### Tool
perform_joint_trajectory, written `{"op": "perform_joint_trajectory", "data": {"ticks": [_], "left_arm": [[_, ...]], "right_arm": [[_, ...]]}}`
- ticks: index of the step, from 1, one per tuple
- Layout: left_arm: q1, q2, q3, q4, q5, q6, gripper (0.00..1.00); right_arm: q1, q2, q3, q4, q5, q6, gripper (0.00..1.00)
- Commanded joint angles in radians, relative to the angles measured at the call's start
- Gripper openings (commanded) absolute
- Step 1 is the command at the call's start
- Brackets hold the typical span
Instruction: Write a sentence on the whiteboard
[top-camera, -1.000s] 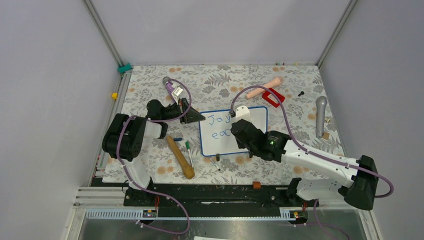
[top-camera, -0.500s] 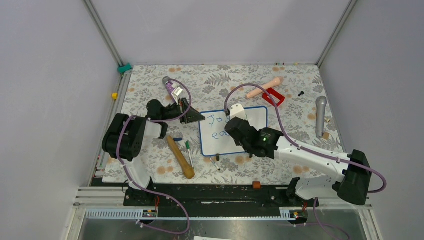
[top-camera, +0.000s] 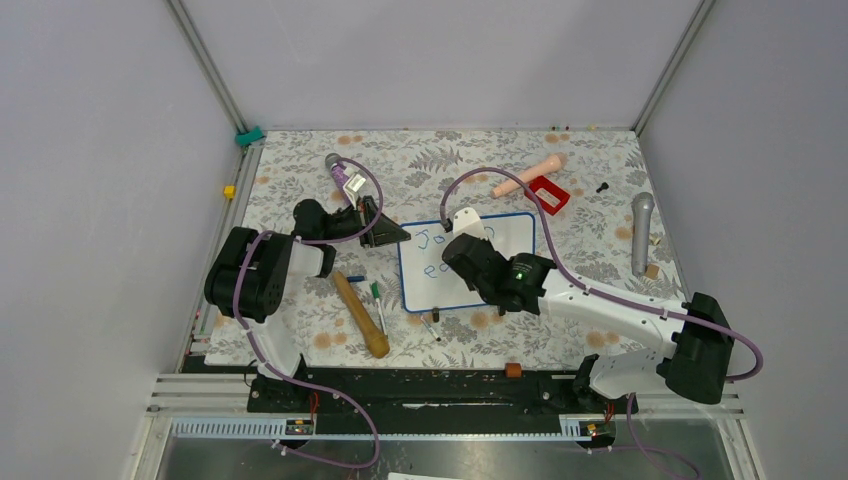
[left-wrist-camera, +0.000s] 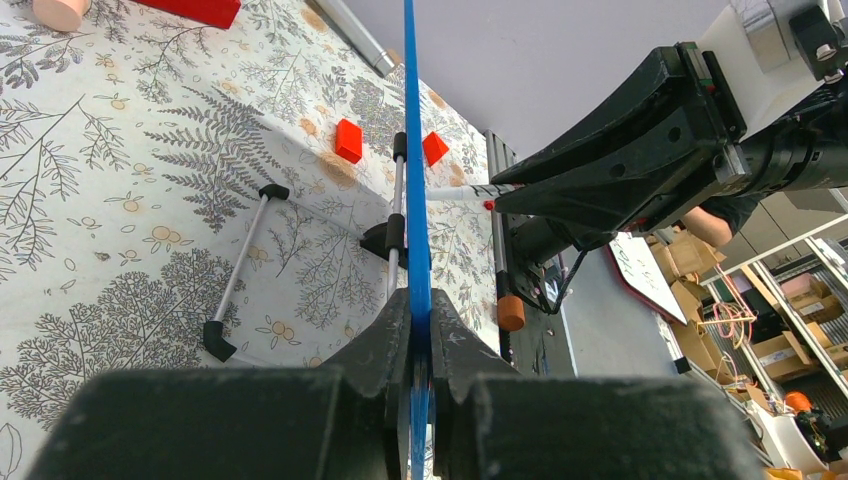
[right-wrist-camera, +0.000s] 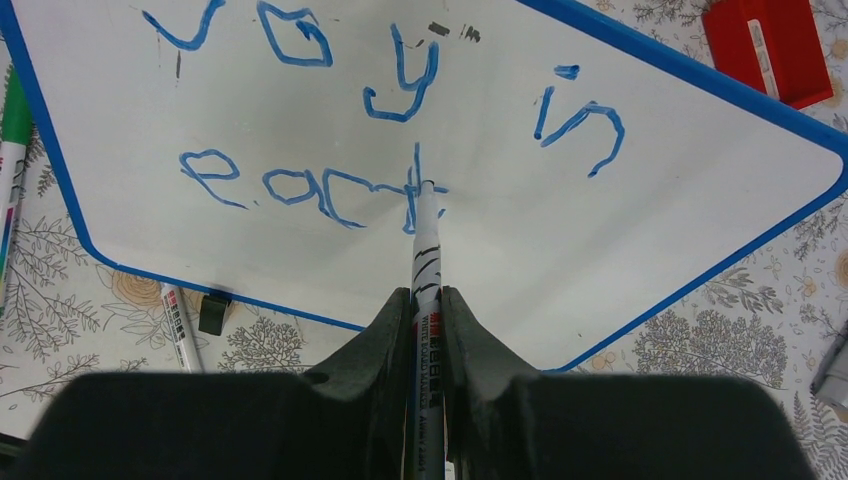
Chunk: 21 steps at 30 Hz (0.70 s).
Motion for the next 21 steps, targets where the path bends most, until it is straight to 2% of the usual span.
{"op": "perform_joint_trajectory", "data": {"ticks": [1, 7, 17, 21], "left_arm": [[-0.005, -0.016, 0.009, 0.084, -0.003, -0.007, 0.0], [-0.007, -0.016, 0.008, 0.083, -0.004, -0.008, 0.0], [-0.006, -0.018, 0.008, 0.084, -0.005, -0.006, 0.0], [-0.006, -0.018, 0.008, 0.084, -0.004, -0.006, 0.0]], "right_arm": [[0.007, 0.004, 0.025, -0.018, -0.022, 0.004, 0.0], [0.007, 0.001, 0.019, -0.028, -0.081, -0.001, 0.0], [0.007, 0.019, 0.056, -0.042, 0.107, -0.01, 0.0], [0.007, 0.013, 0.046, -0.051, 0.02, -0.012, 0.0]]}}
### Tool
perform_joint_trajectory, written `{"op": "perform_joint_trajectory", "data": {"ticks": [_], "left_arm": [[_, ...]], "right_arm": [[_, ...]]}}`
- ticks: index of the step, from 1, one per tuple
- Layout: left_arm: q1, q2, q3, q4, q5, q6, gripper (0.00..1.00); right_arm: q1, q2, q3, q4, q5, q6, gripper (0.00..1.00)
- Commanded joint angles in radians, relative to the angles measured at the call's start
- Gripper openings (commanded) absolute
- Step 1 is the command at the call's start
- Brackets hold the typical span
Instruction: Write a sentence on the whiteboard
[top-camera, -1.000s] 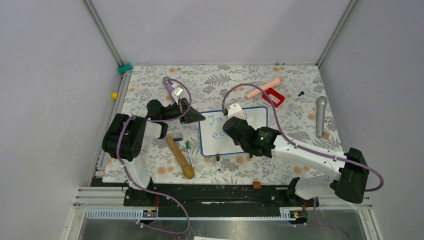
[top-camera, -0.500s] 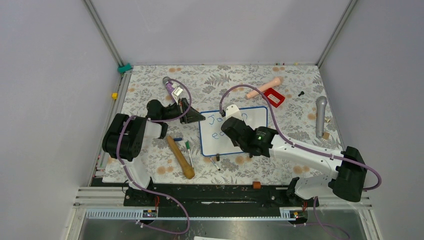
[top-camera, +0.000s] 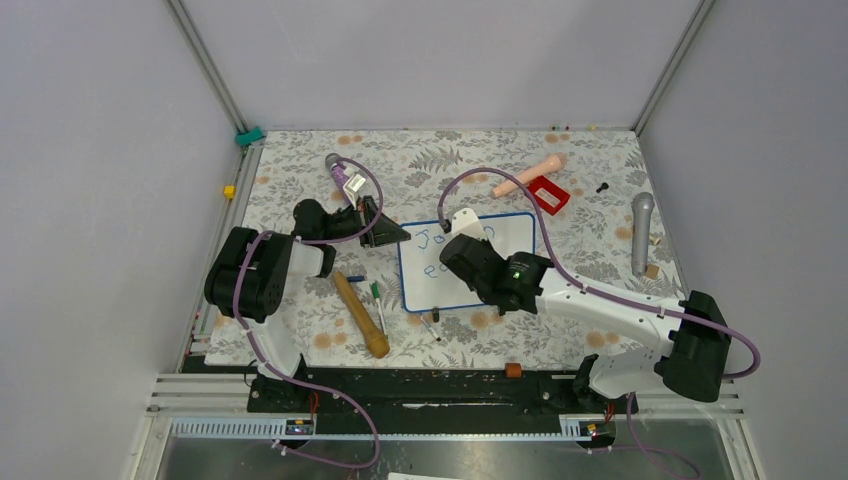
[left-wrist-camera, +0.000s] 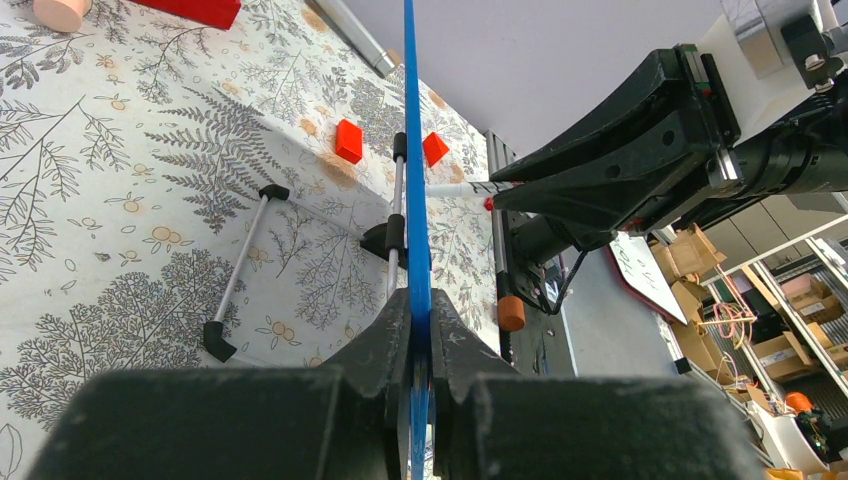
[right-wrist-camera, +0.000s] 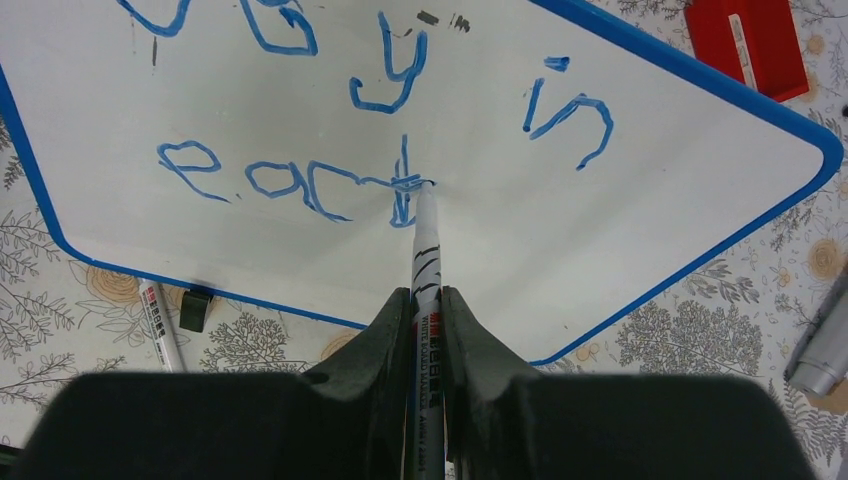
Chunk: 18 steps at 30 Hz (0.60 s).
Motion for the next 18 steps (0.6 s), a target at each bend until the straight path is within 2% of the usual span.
{"op": "perform_joint_trajectory", "data": {"ticks": [1, 8, 14, 18], "left_arm": [[-0.005, -0.017, 0.008, 0.083, -0.004, -0.007, 0.0], [-0.006, -0.018, 0.008, 0.083, -0.004, -0.007, 0.0], [-0.006, -0.018, 0.008, 0.084, -0.003, -0.007, 0.0], [-0.005, -0.018, 0.008, 0.083, -0.003, -0.008, 0.0]], "right_arm": [[0.003, -0.001, 0.028, -0.024, -0.037, -0.008, 0.0], [0.003, 0.018, 0.027, -0.052, -0.17, -0.004, 0.0], [0.003, 0.011, 0.048, -0.078, 0.023, 0.009, 0.0], [0.003, 0.002, 0.045, -0.078, 0.027, 0.006, 0.0]]}}
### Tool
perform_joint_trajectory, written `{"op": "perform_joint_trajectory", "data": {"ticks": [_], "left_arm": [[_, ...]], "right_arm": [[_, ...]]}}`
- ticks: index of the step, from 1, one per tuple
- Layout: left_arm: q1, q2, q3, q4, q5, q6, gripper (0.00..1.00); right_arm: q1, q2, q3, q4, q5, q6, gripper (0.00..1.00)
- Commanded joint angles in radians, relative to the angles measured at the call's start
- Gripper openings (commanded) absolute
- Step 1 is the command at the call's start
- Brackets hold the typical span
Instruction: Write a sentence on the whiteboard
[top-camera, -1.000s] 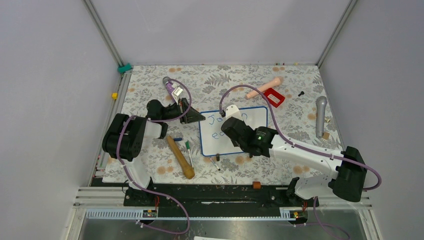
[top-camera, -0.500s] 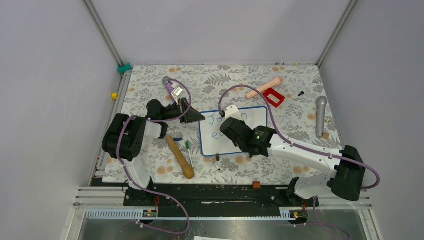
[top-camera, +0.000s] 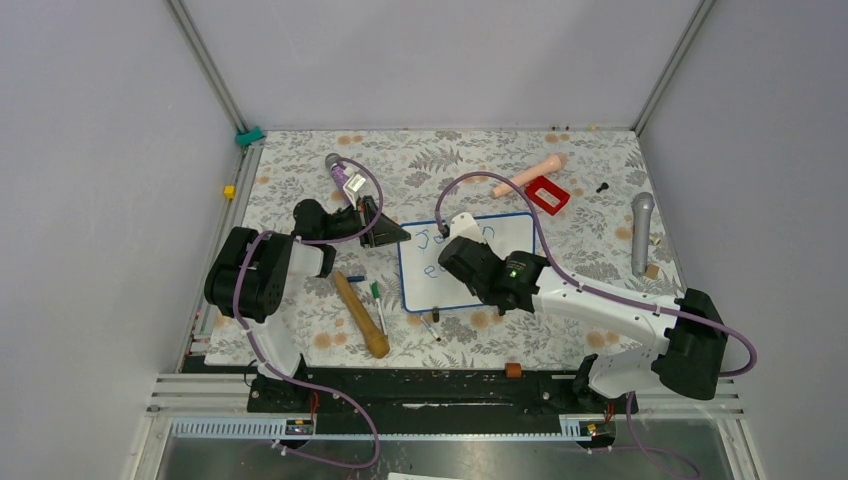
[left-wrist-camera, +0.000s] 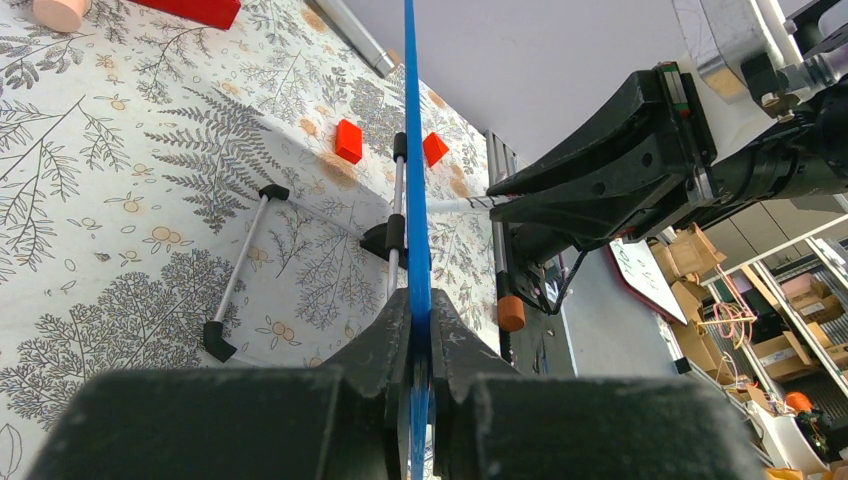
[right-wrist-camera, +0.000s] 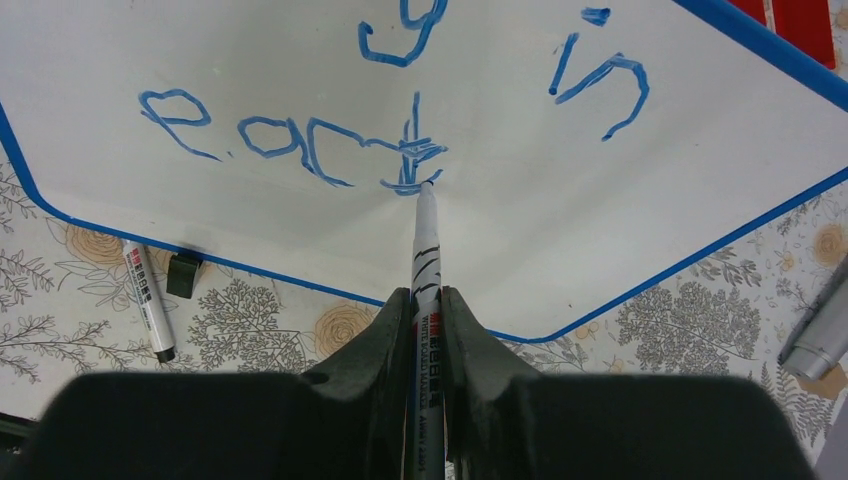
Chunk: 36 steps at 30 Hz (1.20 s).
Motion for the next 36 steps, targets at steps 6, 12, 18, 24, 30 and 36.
{"op": "perform_joint_trajectory", "data": {"ticks": [6, 12, 18, 24, 30, 36], "left_arm": [[-0.006, -0.018, 0.008, 0.084, -0.004, -0.008, 0.0], [-0.006, -0.018, 0.009, 0.084, -0.004, -0.008, 0.0], [-0.002, -0.021, 0.01, 0.084, -0.003, -0.008, 0.0], [-0.001, -0.018, 0.012, 0.083, 0.0, -0.011, 0.0], [-0.001, -0.019, 0.011, 0.084, -0.001, -0.012, 0.0], [-0.001, -0.017, 0.013, 0.083, 0.0, -0.013, 0.0]], "right_arm": [[0.003, -0.002, 0.023, -0.015, -0.035, -0.004, 0.0], [0.002, -0.027, 0.042, -0.004, -0.041, -0.011, 0.0], [0.001, -0.09, 0.084, -0.004, -0.01, -0.029, 0.0], [-0.009, -0.154, 0.062, 0.012, 0.004, -0.032, 0.0], [-0.043, -0.119, 0.082, -0.017, 0.016, -0.025, 0.0], [-0.063, -0.084, 0.09, -0.015, -0.001, -0.026, 0.0]]}}
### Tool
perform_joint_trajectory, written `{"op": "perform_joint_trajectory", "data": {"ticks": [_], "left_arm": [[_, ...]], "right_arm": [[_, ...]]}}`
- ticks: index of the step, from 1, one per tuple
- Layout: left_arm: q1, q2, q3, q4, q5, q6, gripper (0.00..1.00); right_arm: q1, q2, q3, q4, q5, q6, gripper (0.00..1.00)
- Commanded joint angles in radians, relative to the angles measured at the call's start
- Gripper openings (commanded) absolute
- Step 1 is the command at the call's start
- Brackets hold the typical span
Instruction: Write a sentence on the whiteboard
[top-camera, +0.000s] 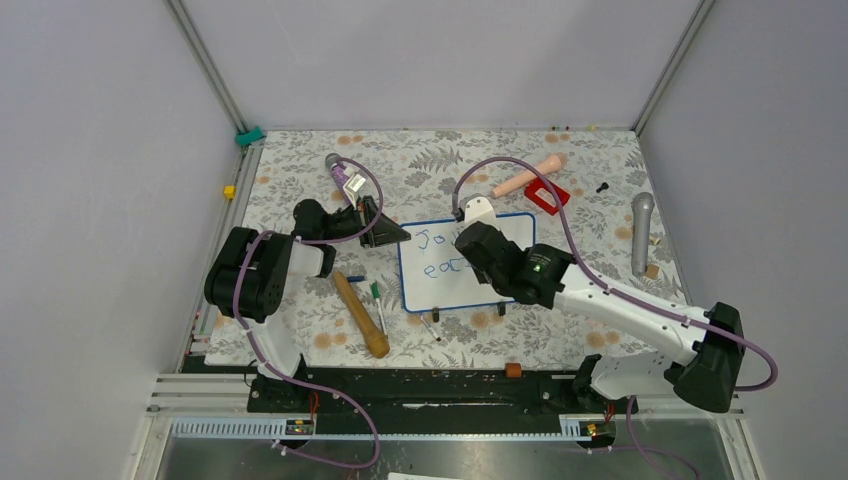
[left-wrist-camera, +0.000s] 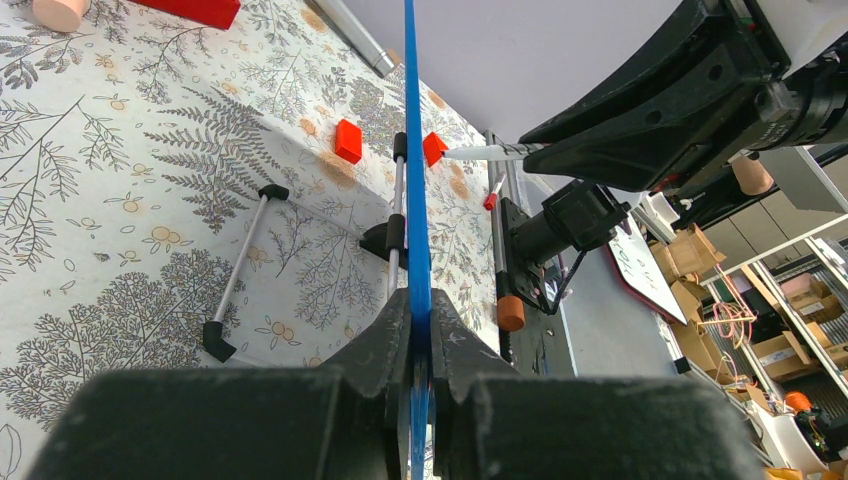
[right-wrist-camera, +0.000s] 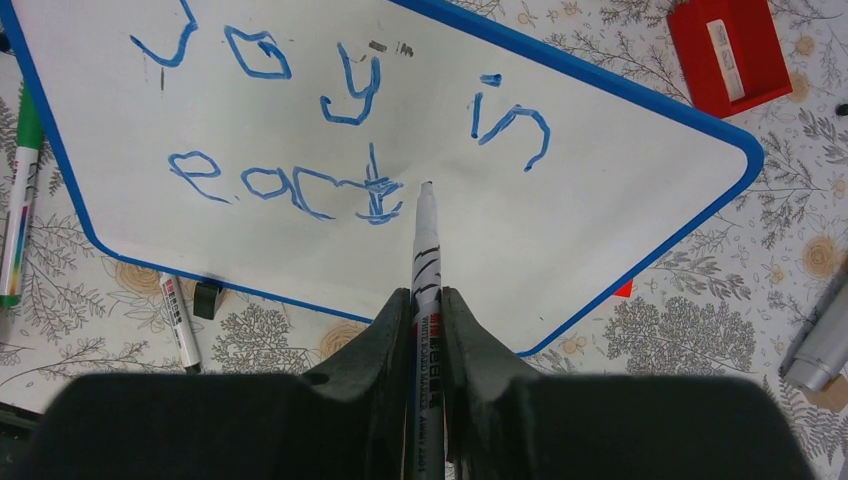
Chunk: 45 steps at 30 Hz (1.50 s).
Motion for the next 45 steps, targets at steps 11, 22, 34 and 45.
{"op": "perform_joint_trajectory", "data": {"ticks": [11, 22, 34, 45], "left_arm": [[0.0, -0.017, 0.012, 0.082, -0.001, -0.011, 0.0], [-0.001, -0.017, 0.011, 0.083, -0.003, -0.012, 0.0], [-0.001, -0.019, 0.011, 0.083, -0.004, -0.011, 0.0], [-0.001, -0.019, 0.011, 0.083, -0.004, -0.01, 0.0]], "right_arm": [[-0.029, 0.057, 0.053, 0.015, -0.004, -0.01, 0.0], [-0.041, 0.077, 0.038, 0.029, -0.008, -0.011, 0.0], [-0.042, 0.044, -0.033, 0.023, -0.055, 0.018, 0.0], [-0.042, 0.019, -0.08, 0.014, -0.107, 0.046, 0.0]]}}
